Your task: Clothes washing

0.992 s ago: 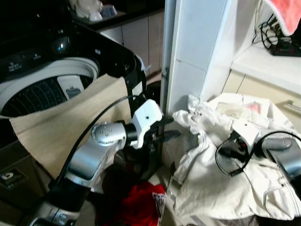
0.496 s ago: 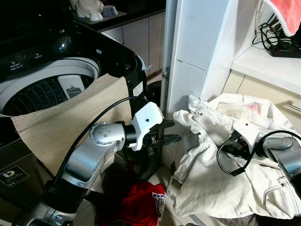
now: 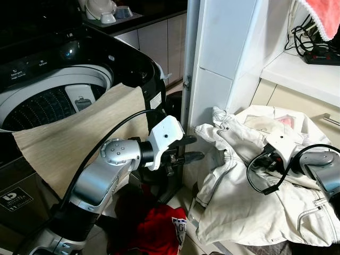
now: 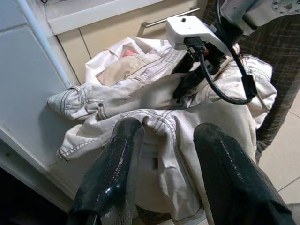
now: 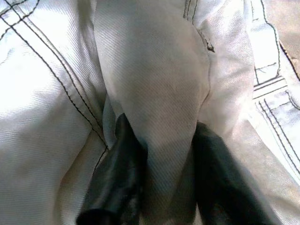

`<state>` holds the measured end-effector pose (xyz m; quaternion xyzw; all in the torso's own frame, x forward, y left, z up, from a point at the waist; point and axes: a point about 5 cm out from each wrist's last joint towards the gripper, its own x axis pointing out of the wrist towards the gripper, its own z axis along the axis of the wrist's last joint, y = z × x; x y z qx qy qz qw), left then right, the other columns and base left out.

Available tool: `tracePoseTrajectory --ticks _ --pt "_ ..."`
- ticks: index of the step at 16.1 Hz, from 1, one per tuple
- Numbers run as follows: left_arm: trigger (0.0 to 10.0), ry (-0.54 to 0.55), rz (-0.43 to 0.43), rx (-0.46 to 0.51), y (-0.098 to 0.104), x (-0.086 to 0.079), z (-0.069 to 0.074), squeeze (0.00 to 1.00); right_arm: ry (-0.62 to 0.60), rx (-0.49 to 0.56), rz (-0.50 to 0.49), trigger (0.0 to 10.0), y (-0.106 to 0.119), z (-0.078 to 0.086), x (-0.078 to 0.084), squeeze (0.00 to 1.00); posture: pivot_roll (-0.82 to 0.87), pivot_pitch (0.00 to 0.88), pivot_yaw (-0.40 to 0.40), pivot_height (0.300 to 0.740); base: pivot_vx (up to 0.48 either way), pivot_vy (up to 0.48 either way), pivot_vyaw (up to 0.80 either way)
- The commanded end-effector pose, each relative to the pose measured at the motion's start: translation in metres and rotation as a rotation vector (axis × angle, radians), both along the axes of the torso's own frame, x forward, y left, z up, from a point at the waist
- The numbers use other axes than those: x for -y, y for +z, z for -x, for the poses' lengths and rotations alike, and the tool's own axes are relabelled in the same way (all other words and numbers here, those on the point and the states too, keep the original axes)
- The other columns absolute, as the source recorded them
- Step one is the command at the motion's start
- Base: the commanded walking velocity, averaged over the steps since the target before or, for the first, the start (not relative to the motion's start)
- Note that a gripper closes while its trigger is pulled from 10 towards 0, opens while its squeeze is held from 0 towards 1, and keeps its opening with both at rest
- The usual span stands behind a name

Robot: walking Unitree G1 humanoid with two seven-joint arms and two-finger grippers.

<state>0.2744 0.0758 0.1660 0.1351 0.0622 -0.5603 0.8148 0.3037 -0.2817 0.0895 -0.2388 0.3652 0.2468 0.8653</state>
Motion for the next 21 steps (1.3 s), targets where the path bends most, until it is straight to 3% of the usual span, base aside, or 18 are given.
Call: tracePoseTrajectory --ticks 1,6,7,9,10,13,15,18,20,21 --pt "10.0 0.008 0.005 0.016 0.003 -0.001 0.000 0.00 -0.009 0.019 -0.002 0.0 0.007 -0.003 0.004 0.00 -0.11 0.000 0.036 0.740 0.000 0.000 0.00" --pt "10.0 0.086 0.049 0.068 0.015 -0.003 -0.014 0.00 -0.038 0.074 -0.065 0.0 0.028 -0.008 0.011 0.00 -0.11 0.000 0.034 0.740 0.000 0.000 0.00" --pt "10.0 0.135 0.095 0.139 0.030 -0.004 -0.021 0.00 -0.030 0.164 -0.196 0.0 0.058 -0.011 0.009 0.00 -0.11 0.000 0.033 0.740 0.000 0.000 0.00" --pt "10.0 0.150 0.172 0.195 0.051 -0.001 -0.027 0.00 0.074 0.234 -0.293 0.0 0.087 -0.006 0.004 0.00 -0.11 0.000 0.033 0.740 0.000 0.000 0.00" --pt "10.0 0.156 0.209 0.205 0.061 0.001 -0.029 1.00 0.107 0.255 -0.307 0.0 0.098 -0.004 0.003 0.00 -0.11 0.000 0.033 0.740 0.000 0.000 0.00" --pt "10.0 0.097 0.243 0.291 0.088 0.012 -0.032 1.00 0.228 0.336 -0.324 0.0 0.132 0.004 -0.008 0.00 -0.11 0.000 0.031 0.740 0.000 0.000 0.00" --pt "10.0 0.050 0.286 0.324 0.102 0.025 -0.035 1.00 0.378 0.402 -0.479 0.0 0.157 0.013 -0.038 0.00 -0.11 0.000 0.033 0.740 0.000 0.000 0.00" --pt "10.0 0.009 0.223 0.323 0.095 0.037 -0.037 1.00 0.443 0.416 -0.580 0.0 0.165 0.017 -0.053 0.00 -0.11 0.000 0.031 0.740 0.000 0.000 0.00" --pt "10.0 -0.003 0.190 0.343 0.089 0.042 -0.037 1.00 0.459 0.394 -0.582 0.0 0.162 0.020 -0.056 0.00 -0.11 0.000 0.031 0.740 0.000 0.000 0.00" --pt "10.0 -0.021 0.187 0.346 0.088 0.044 -0.036 0.00 0.462 0.386 -0.584 0.0 0.162 0.022 -0.058 0.00 -0.11 0.000 0.031 0.740 0.000 0.000 0.00"
